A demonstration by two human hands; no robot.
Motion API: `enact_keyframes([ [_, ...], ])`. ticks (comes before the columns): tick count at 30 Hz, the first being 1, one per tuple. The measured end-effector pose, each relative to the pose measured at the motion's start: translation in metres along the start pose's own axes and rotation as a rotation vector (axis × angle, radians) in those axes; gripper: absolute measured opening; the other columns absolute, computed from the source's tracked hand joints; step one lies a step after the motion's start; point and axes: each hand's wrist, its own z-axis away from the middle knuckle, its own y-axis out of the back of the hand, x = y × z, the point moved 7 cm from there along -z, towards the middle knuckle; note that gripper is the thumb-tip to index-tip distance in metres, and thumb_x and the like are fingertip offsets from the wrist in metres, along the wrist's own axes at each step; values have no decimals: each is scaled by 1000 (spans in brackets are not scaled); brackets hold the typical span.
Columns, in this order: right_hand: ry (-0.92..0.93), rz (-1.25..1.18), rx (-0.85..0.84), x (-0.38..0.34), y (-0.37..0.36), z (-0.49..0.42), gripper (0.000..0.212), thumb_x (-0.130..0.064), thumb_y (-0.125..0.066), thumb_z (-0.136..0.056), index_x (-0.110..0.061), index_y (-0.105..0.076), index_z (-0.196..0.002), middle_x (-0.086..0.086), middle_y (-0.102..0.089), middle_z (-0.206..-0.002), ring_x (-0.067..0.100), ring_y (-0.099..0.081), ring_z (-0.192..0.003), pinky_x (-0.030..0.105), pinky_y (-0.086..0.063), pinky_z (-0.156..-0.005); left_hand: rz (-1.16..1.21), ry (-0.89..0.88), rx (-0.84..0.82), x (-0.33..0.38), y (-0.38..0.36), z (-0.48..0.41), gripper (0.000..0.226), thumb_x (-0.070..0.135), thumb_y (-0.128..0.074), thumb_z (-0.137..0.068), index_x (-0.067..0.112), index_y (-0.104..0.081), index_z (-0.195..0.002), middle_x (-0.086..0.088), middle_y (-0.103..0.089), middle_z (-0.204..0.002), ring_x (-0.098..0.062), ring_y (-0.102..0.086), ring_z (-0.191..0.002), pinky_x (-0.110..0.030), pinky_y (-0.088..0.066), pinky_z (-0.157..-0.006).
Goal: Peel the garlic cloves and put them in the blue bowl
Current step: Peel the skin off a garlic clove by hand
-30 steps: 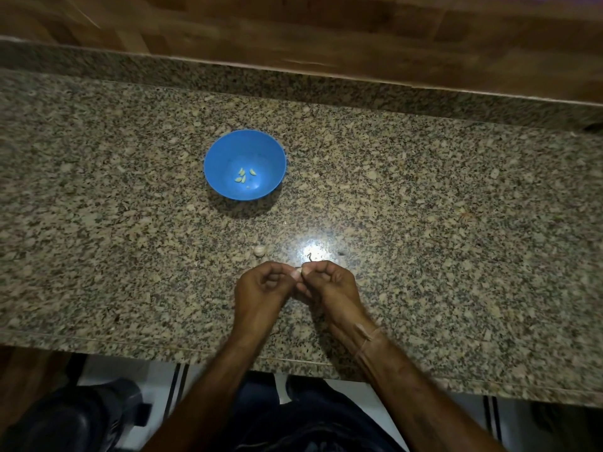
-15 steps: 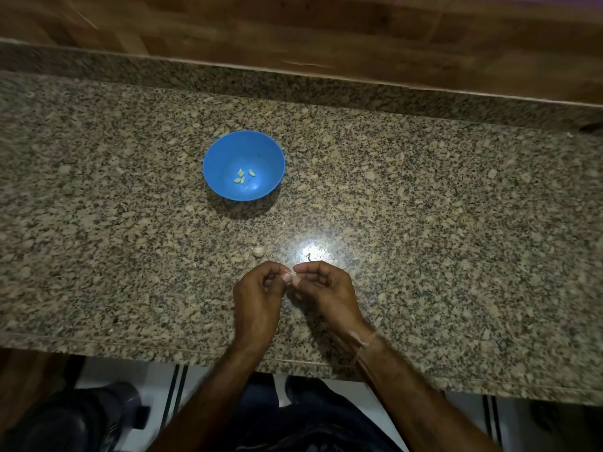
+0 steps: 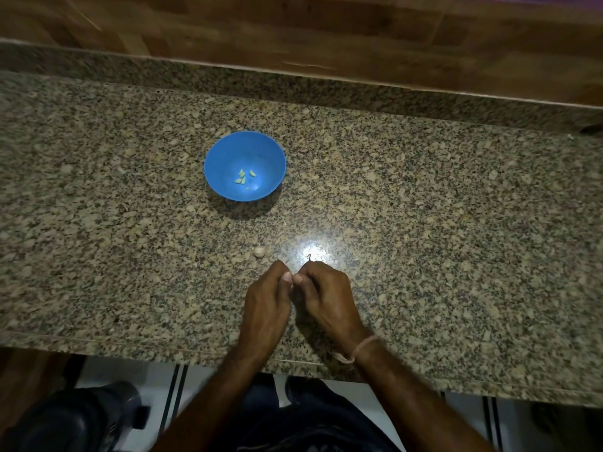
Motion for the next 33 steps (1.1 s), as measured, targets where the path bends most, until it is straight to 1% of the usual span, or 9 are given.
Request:
enact_keyframes([
  [4, -167, -248, -92, 6, -8, 3, 35, -22, -58, -107, -5, -56, -77, 4, -53, -67, 7, -46, -64, 25, -36, -59, 71, 60, -10, -3, -1, 3, 29, 26, -42, -109, 20, -48, -82, 1, -53, -69, -14, -47, -62, -30, -35, -56],
  [9, -186, -230, -109, 4, -9, 7, 31, -19, -55, -109, -8, -55, -80, -4, -51, -71, 8, -45, -66, 25, -35, -62, 488, 437, -186, -27, -16, 4, 36, 26, -46, -110, 26, -53, -75, 9, -46, -63, -12, -37, -58, -28, -30, -52],
  [14, -378, -258, -246, 5, -16, 3, 34, -15, -50, -106, -16, -53, -71, 0, -44, -63, 14, -38, -57, 29, -29, -55, 119, 42, -26, 2, 4, 0, 29, 18, -48, -110, 20, -49, -81, 13, -52, -67, -1, -43, -59, -19, -34, -54],
  [19, -138, -92, -134, -1, -2, 6, 36, -23, -54, -110, -13, -60, -76, -1, -61, -70, 13, -56, -68, 28, -46, -66, 306, 447, -247, -28, -14, -8, 27, 20, -43, -109, 19, -53, -84, 5, -42, -61, -9, -34, -51, -23, -28, -46],
  [21, -150, -54, -186, 3, -8, 4, 39, -18, -51, -108, -15, -56, -70, -1, -54, -61, 14, -49, -59, 28, -39, -57, 236, 324, -182, -16, -12, -9, 29, 20, -44, -110, 21, -50, -82, 9, -46, -62, -7, -38, -54, -23, -31, -49],
  [23, -403, -272, -291, 9, -19, 3, 39, -17, -44, -105, -17, -50, -67, -3, -40, -58, 13, -32, -54, 28, -23, -52, 121, 150, -54, 0, -2, -3, 33, 20, -46, -111, 26, -45, -79, 11, -49, -65, -2, -42, -58, -20, -33, -52],
  [25, -485, -367, -281, 9, -22, 4, 37, -18, -45, -107, -16, -51, -71, -1, -40, -60, 12, -32, -55, 27, -24, -53, 119, 104, -23, 2, 0, -2, 33, 21, -46, -111, 26, -46, -78, 10, -49, -65, -1, -43, -56, -19, -33, -52],
  [29, -264, -218, -77, 9, -5, 6, 36, -21, -53, -110, -7, -55, -77, 11, -53, -69, 11, -47, -66, 25, -38, -60, 428, 477, -227, -24, -17, -6, 31, 28, -46, -110, 19, -50, -80, 3, -43, -62, -9, -36, -50, -26, -29, -48],
  [33, -589, -422, -285, 25, -30, 4, 35, -12, -48, -99, -17, -51, -65, -1, -41, -58, 12, -34, -53, 25, -26, -49, 27, 88, -13, -6, 1, -1, 29, 20, -47, -110, 16, -47, -81, 3, -51, -67, -7, -45, -60, -21, -34, -53],
])
